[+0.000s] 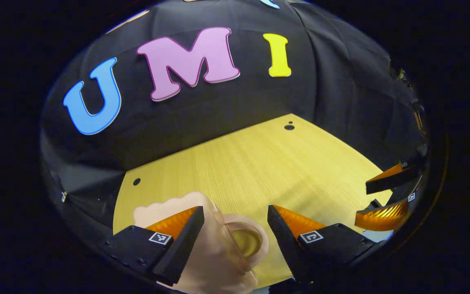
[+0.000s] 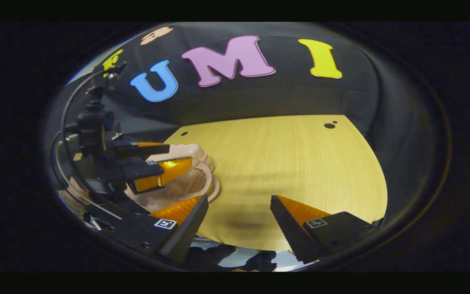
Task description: First open the suitcase, pack the skin care products into it, and then close the suitcase.
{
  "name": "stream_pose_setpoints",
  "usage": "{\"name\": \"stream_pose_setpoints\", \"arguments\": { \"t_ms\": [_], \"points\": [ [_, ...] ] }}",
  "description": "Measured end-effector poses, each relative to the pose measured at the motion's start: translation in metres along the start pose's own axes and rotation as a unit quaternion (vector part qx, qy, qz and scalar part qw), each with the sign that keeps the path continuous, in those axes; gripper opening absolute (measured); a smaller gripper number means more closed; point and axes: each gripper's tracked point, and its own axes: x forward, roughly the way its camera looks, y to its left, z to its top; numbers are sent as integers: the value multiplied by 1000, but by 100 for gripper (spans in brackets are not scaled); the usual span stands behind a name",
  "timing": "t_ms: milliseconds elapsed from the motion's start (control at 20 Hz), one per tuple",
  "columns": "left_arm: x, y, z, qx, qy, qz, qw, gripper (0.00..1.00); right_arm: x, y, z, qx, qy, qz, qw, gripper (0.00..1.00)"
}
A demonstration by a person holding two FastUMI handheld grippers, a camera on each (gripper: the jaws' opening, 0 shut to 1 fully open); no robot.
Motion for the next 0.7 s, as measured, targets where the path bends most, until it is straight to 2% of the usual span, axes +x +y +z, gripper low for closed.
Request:
{"name": "stream_pose_setpoints", "arguments": {
  "t_ms": [150, 300, 500, 700],
  "points": [
    [-39, 11, 38, -23, -56, 12, 998, 98, -10, 4, 30, -26, -34, -4, 999, 98],
    [-73, 20, 77, -40, -108, 23, 993, 98, -31, 3, 80, -64, -101, -29, 992, 98],
    [-102, 36, 118, -59, -171, 41, 983, 98, -72, 5, 154, -103, -213, -71, 969, 98],
    [-103, 43, 130, -77, -197, 51, 976, 98, -115, 10, 203, -107, -304, -102, 941, 98]
  ]
}}
